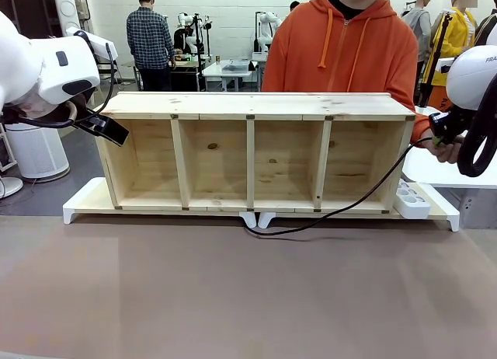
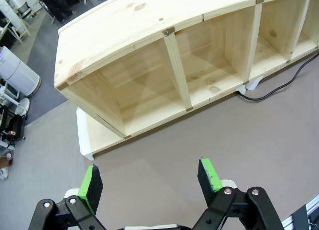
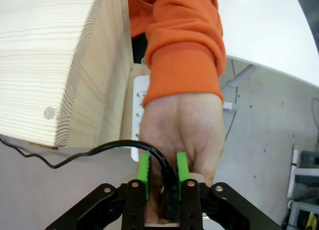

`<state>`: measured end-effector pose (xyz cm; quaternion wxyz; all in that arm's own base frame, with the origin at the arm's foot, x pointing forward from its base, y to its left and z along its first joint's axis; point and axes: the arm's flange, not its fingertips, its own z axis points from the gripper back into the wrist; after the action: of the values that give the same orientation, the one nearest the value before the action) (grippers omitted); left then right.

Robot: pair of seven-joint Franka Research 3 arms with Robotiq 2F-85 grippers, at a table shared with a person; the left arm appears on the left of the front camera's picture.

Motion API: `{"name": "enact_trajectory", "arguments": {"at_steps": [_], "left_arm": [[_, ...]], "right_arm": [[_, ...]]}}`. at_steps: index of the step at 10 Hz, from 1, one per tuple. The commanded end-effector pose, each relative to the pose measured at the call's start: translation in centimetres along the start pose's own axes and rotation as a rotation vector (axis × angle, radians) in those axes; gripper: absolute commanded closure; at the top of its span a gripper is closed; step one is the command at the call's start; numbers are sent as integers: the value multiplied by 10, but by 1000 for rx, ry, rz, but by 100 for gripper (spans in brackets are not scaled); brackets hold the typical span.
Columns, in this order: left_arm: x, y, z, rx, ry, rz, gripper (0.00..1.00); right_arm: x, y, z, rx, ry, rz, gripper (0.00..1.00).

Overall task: Perform cable management.
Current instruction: Release the Power Cable when the human grasps it.

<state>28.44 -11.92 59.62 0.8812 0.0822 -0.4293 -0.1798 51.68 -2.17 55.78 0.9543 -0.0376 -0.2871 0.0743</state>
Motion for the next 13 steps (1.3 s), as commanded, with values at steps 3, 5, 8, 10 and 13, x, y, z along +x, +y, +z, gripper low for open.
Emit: {"name": "enact_trajectory", "arguments": {"at_steps": [3, 5, 8, 10, 13], "left_arm": [[0, -1, -2, 2, -11, -2, 0], [0, -1, -2, 2, -11, -2, 0], [0, -1, -2, 2, -11, -2, 0], [0, -1, -2, 2, -11, -2, 0], [0, -1, -2, 2, -11, -2, 0]], "right_arm": [[2, -1, 2, 5, 12, 13, 33], [4, 1, 3, -15, -17, 37, 15], [0, 1, 0, 0, 4, 2, 15], [0, 1, 0, 0, 4, 2, 15], [0, 1, 0, 0, 4, 2, 15]]}}
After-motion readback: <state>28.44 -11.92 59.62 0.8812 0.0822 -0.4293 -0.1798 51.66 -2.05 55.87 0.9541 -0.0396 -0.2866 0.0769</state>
